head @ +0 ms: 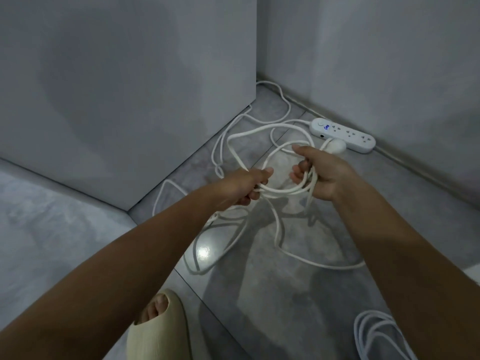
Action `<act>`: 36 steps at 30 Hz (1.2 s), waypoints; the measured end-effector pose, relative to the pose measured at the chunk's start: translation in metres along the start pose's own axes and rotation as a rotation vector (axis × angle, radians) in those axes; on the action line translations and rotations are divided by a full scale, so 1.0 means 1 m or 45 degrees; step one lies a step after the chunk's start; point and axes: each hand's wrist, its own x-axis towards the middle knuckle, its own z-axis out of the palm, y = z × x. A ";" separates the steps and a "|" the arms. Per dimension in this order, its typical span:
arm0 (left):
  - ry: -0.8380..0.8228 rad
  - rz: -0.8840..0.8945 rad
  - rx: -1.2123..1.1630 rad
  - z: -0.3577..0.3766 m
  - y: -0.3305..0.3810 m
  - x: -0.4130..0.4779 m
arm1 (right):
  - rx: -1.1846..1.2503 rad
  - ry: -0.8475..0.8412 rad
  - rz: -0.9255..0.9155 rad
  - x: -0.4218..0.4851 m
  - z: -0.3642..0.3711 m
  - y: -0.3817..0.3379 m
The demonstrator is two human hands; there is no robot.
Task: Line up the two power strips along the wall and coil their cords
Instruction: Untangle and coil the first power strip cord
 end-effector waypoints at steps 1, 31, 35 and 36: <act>-0.019 -0.034 -0.003 0.002 0.000 0.000 | 0.031 0.047 -0.065 0.001 0.003 0.004; -0.142 0.091 -0.023 0.013 -0.009 0.004 | 0.342 -1.008 0.074 -0.012 -0.015 -0.019; -0.253 0.111 0.124 0.008 0.004 0.001 | 0.160 -0.996 -0.014 -0.028 -0.007 -0.031; -0.268 0.123 0.185 0.006 0.007 0.000 | 0.118 -0.928 -0.041 -0.031 -0.005 -0.036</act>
